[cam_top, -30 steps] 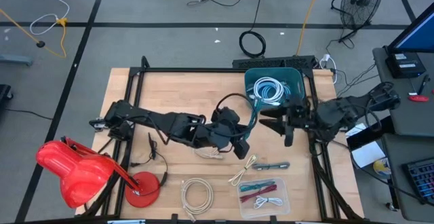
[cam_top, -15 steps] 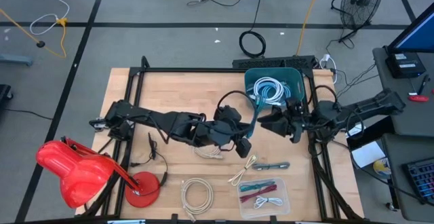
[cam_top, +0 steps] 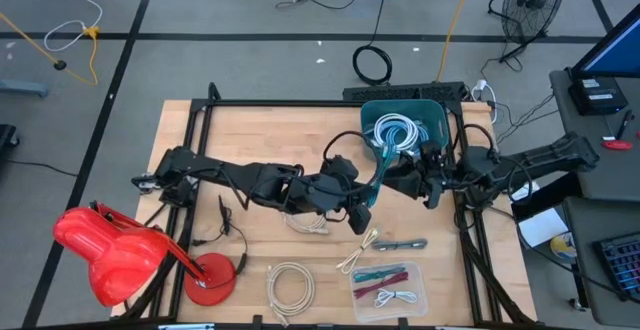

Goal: Pick & Place USB Port
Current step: Put the blue charger cable into the transparent bin

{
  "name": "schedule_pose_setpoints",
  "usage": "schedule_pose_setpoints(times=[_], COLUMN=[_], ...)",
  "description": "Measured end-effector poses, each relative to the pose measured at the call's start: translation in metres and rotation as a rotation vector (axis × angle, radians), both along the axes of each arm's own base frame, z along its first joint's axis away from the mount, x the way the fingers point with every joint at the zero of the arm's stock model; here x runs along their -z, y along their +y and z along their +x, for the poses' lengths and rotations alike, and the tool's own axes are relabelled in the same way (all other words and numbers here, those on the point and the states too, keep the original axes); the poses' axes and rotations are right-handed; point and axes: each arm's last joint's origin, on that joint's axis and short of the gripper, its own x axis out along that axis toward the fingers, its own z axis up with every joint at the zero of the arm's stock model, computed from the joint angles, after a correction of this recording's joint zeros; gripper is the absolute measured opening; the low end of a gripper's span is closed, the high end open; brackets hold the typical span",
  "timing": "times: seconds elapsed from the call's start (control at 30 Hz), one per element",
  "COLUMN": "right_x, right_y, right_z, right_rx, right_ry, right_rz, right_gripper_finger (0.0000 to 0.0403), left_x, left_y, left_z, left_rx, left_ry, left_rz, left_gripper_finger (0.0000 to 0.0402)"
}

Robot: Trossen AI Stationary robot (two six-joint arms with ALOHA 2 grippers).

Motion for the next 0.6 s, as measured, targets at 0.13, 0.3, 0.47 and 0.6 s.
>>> schedule_pose_setpoints(times=[0.13,0.3,0.47,0.6], right_x=[0.0011,0.0008,-0.0012,-0.0009], right_y=[0.0007,0.0009,0.0008,0.0008], right_z=[0.0026,0.0035,0.003,0.0032], right_rx=[-0.002,0.0,0.007,0.009], right_ry=[0.002,-0.007,-0.029,-0.028], right_rz=[0.002,-0.007,-0.032,-0.04], right_gripper_finger=[0.0156,0.0126,0.0079,0.0045], left_x=[-0.0013,-0.0012,0.0,0.0009], left_y=[0.0049,0.0064,0.0071,0.0091], left_z=[0.0021,0.0025,0.0026,0.0026], left_rx=[0.013,0.023,0.049,0.046], left_ry=[-0.014,-0.008,0.004,0.016], left_rz=[-0.014,-0.001,-0.022,-0.014], left_gripper_finger=[0.0015,0.0008,0.0015,0.0013])
